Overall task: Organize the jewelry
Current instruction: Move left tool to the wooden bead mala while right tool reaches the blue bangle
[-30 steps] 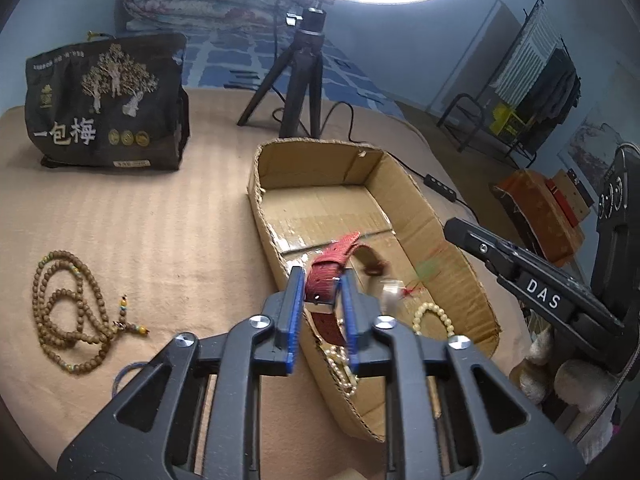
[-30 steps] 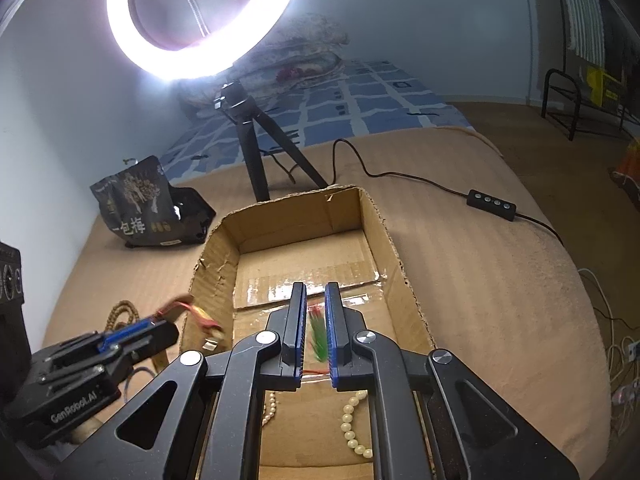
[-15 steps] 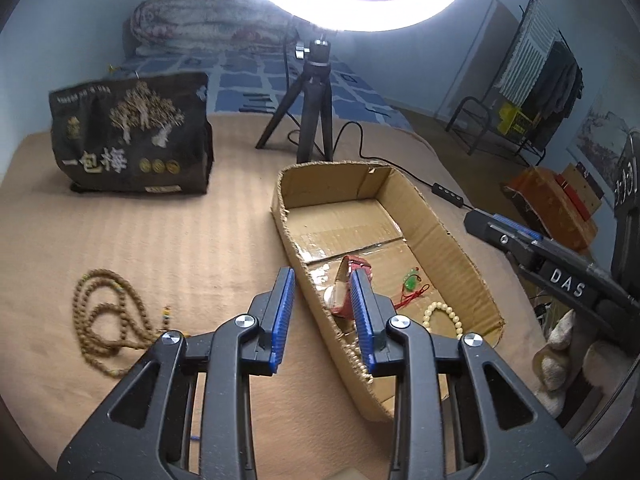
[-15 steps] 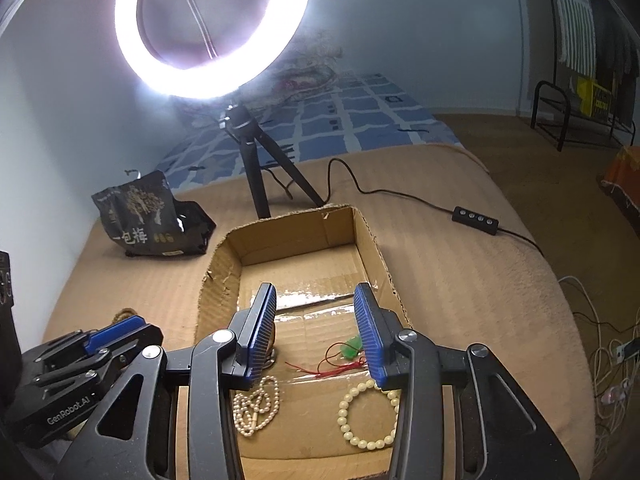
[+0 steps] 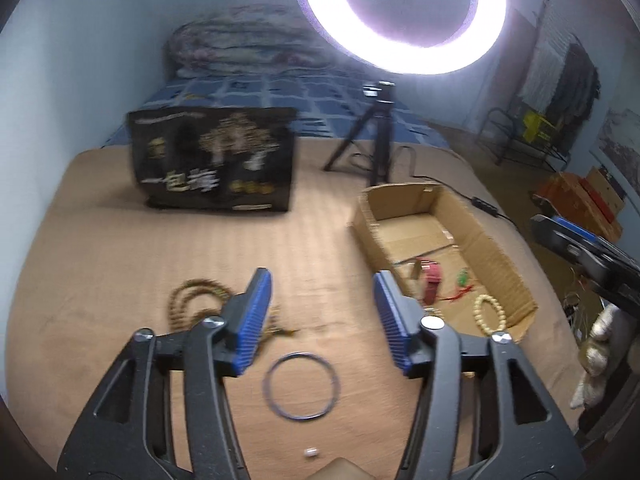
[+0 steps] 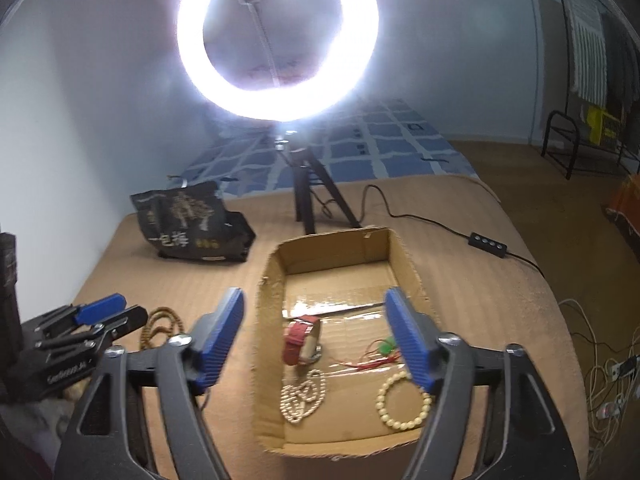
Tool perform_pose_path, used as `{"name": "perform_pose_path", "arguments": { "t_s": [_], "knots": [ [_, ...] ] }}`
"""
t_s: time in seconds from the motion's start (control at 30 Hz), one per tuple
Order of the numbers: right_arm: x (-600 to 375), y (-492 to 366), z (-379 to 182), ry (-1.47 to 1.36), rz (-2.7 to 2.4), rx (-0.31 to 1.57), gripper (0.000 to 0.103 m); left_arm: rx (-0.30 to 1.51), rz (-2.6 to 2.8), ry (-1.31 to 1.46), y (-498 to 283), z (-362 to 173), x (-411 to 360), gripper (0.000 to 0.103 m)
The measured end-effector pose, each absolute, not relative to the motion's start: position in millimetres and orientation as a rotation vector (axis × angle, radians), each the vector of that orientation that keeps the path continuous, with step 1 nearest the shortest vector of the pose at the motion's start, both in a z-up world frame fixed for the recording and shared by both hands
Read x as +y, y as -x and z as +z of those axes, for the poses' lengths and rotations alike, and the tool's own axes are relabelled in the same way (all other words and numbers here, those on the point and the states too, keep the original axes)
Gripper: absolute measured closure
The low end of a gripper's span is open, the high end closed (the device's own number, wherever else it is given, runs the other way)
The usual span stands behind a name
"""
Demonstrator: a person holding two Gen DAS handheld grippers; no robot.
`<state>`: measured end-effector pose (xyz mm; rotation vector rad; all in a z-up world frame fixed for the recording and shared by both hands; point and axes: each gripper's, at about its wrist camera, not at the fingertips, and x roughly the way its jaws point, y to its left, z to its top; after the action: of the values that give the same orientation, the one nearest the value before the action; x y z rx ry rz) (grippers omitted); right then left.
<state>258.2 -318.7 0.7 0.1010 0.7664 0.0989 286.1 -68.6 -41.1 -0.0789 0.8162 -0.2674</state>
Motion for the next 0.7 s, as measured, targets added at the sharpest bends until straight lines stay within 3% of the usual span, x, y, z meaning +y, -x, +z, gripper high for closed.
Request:
{"name": "perform_pose_path", "arguments": {
  "t_s": [0.37,0.7],
  "knots": [
    [-237,-233,-17,-0.017,0.261,0.843,0.023,0.883,-0.132,0.214,-298,-62,33,0.042],
    [-177,-226,-76,0.091,0.355,0.984,0.023,1.001,-0.118,0.334,-313,-104,67,0.038]
  ]
}}
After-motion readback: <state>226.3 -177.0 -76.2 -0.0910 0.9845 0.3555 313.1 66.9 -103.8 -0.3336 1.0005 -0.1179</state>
